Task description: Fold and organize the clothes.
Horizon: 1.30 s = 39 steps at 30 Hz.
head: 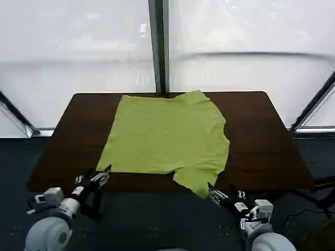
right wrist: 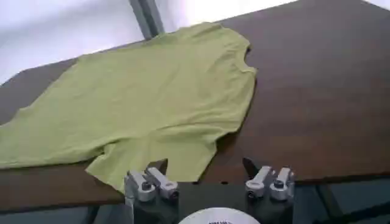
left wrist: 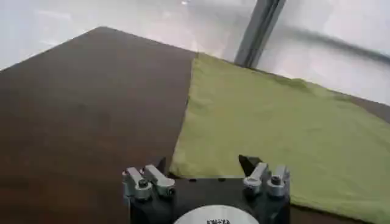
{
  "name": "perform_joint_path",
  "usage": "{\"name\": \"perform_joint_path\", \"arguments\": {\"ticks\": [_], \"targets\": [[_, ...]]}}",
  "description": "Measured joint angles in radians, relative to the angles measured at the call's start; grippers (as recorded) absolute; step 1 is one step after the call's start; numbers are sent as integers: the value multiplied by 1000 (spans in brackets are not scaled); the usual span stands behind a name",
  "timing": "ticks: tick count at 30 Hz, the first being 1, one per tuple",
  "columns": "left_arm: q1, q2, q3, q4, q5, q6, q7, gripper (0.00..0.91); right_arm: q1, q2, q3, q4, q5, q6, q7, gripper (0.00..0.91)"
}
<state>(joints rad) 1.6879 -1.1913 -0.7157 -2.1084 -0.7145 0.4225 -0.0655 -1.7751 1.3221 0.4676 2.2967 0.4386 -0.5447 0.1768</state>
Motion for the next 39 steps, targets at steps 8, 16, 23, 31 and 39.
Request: {"name": "perform_joint_path", "arguments": {"ticks": [8,16,23,31,39], "targets": [[-6,-7,0,26,-1,-13,-1,878,1,19,-31,-18,-33,4,-2,751],[-2,-10,-1,41,-7,-26,-2,283,-4,21,-31,-22,-36,7,-4,49],[-7,-13,2,46,-7,-24,-3,39,-1,19,-27,-30,-35,9,-4,0],[-8,-15,3,51,-10,-26,-1,0,-16,14,-19,-20,-33,19,2,0],[16,-25,0,22,-6,-30,-4,0,-78,-8,13,49,-17,27,27,0]]}}
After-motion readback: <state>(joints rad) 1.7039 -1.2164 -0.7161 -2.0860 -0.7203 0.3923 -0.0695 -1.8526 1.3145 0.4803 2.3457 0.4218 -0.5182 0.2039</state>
